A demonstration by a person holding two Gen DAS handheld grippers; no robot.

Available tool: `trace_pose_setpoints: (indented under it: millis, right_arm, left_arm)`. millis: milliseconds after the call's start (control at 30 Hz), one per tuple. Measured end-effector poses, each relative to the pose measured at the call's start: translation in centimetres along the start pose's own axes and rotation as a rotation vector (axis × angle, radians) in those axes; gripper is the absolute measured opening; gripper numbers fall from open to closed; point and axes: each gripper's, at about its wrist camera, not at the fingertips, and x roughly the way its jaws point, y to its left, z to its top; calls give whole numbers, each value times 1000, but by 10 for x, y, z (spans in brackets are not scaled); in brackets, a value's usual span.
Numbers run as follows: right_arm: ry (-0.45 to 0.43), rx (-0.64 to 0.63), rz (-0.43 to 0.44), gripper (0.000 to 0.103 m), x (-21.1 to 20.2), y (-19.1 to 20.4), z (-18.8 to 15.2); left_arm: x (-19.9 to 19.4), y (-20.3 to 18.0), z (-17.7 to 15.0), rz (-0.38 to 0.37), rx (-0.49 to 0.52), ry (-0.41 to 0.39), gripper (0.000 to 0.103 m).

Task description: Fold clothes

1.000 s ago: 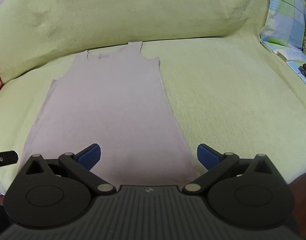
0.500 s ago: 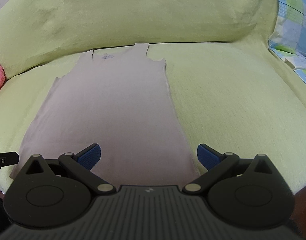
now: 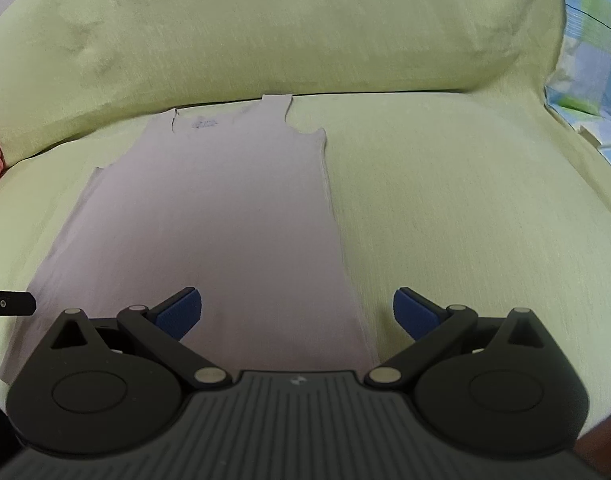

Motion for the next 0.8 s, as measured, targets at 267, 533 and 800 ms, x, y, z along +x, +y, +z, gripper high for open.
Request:
trace_pose_setpoints:
  millis: [267, 533, 800]
  right_arm:
    - [5, -25, 41, 100, 5, -6, 6]
    - [11, -63, 63, 100, 16, -4, 22]
    - [51, -42, 131, 75, 18, -11, 20]
  left_arm:
    - [3, 2, 10, -29, 13, 1, 96]
    - [11, 1, 31, -51, 22, -8, 96]
    - [16, 13, 24, -82, -8, 39, 96]
